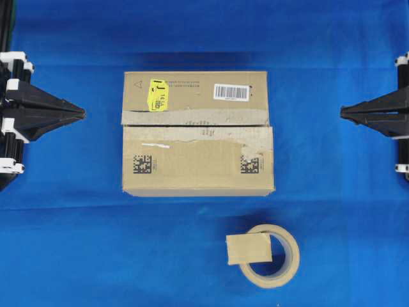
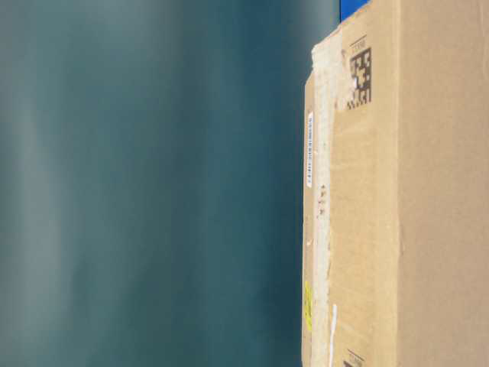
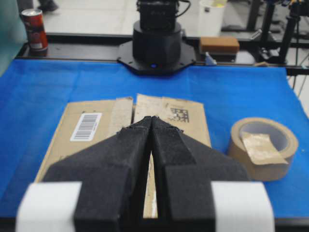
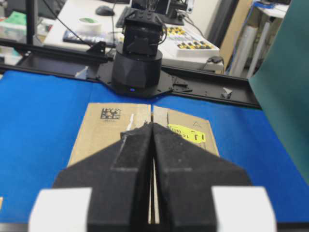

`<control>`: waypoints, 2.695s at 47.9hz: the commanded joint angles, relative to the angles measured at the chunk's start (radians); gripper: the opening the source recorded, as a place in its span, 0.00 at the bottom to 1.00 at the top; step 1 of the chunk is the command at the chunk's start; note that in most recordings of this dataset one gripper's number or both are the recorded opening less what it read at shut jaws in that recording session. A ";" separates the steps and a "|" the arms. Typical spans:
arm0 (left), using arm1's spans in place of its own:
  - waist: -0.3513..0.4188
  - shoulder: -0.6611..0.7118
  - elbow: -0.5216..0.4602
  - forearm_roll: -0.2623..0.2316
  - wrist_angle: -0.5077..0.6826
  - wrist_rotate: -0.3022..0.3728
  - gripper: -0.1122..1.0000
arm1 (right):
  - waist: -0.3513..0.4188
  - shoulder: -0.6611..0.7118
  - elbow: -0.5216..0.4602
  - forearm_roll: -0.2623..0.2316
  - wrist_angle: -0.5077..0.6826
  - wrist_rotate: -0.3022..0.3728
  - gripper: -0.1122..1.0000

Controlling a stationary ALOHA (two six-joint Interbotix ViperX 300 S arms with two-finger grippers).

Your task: Apply tape along the seams of the closed cardboard box to seal it securely.

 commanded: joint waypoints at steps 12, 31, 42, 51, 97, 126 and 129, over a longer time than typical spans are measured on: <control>-0.149 0.040 -0.044 -0.009 -0.029 0.236 0.10 | 0.000 0.003 -0.041 0.009 -0.011 0.009 0.10; -0.319 0.433 -0.164 -0.009 -0.265 0.689 0.10 | 0.000 0.011 -0.048 0.032 -0.038 0.009 0.10; -0.373 0.712 -0.331 -0.014 -0.143 0.940 0.29 | 0.000 0.026 -0.046 0.032 -0.058 0.008 0.10; -0.388 0.891 -0.457 -0.014 -0.046 1.077 0.75 | 0.000 0.048 -0.046 0.029 -0.078 0.006 0.10; -0.347 1.289 -0.710 -0.021 -0.115 1.322 0.66 | 0.000 0.069 -0.038 0.002 -0.100 -0.006 0.10; -0.350 1.249 -0.667 -0.021 -0.100 1.316 0.11 | 0.000 0.080 -0.038 0.002 -0.098 -0.006 0.10; -0.350 1.235 -0.666 -0.021 -0.089 1.315 0.11 | 0.000 0.080 -0.038 0.002 -0.098 -0.006 0.10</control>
